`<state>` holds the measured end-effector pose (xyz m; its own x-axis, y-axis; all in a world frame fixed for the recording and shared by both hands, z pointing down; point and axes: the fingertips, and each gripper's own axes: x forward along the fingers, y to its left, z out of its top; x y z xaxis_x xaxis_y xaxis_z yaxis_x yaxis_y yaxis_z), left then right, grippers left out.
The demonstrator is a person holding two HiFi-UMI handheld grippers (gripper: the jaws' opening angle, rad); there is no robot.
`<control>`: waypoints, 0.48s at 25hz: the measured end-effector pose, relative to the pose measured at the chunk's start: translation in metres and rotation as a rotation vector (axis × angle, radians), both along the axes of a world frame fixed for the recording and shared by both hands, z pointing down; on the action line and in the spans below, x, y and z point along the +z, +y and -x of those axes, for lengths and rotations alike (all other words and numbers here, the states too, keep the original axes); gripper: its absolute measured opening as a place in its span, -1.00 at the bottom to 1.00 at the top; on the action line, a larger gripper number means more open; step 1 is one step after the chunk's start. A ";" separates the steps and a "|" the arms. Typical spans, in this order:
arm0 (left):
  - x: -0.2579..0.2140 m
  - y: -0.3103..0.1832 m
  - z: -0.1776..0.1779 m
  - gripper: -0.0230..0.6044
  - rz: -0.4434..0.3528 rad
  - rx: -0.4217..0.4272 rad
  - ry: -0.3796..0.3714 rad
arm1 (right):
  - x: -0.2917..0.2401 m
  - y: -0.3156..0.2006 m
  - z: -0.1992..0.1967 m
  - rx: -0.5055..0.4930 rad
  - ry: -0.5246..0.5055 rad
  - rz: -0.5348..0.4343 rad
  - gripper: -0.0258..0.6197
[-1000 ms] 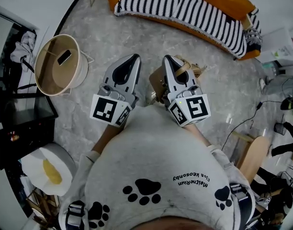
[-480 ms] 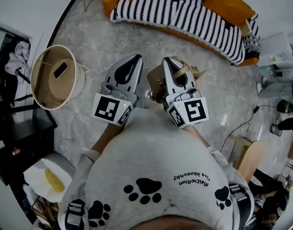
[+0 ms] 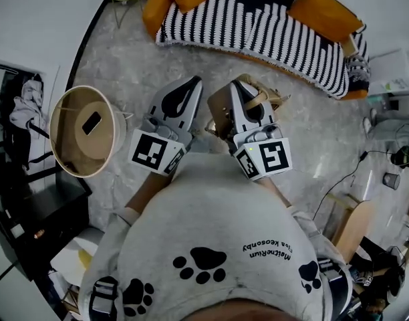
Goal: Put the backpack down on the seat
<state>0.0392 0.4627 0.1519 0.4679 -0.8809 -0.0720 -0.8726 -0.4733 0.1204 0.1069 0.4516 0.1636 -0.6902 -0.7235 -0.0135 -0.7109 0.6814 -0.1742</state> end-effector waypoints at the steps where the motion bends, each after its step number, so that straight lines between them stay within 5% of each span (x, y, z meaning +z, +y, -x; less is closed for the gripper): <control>1: 0.001 -0.009 0.006 -0.86 -0.003 0.013 0.003 | 0.002 -0.010 0.005 0.009 -0.001 0.004 -0.82; 12: 0.011 -0.064 0.052 -0.86 0.013 0.028 0.042 | 0.006 -0.066 0.042 0.029 0.024 0.041 -0.82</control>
